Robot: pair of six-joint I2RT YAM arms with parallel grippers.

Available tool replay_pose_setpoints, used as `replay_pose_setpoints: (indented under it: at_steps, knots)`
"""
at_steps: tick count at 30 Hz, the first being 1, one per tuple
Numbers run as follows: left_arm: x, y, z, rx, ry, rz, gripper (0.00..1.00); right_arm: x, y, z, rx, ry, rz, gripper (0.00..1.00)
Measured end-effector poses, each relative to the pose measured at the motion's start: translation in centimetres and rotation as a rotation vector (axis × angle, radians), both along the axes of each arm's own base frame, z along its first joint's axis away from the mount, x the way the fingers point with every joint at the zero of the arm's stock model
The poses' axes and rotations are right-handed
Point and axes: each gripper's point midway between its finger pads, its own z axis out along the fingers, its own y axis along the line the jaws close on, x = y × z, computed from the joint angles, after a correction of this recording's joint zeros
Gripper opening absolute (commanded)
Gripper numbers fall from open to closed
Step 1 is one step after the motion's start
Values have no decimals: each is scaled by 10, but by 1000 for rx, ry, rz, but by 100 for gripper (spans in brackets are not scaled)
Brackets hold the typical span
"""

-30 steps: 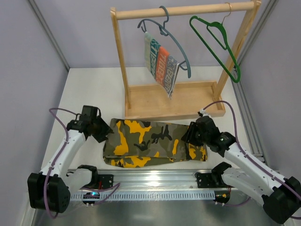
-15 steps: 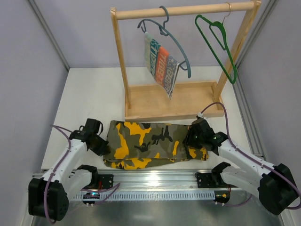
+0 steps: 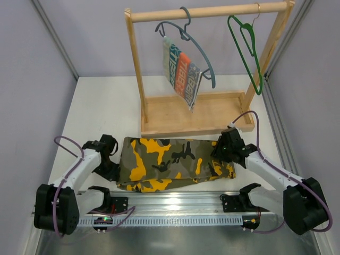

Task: Place the trousers on the hanger
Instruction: Grab a hanger with the right arm

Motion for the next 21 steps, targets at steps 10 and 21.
replay_pose_setpoints:
  at_steps: [10, 21]
  knots:
    - [34, 8, 45, 58, -124, -8, 1, 3, -1, 20, 15, -59, 15, 42]
    - [161, -63, 88, -253, -628, -287, 1, 28, -14, 36, -27, -114, 4, 46]
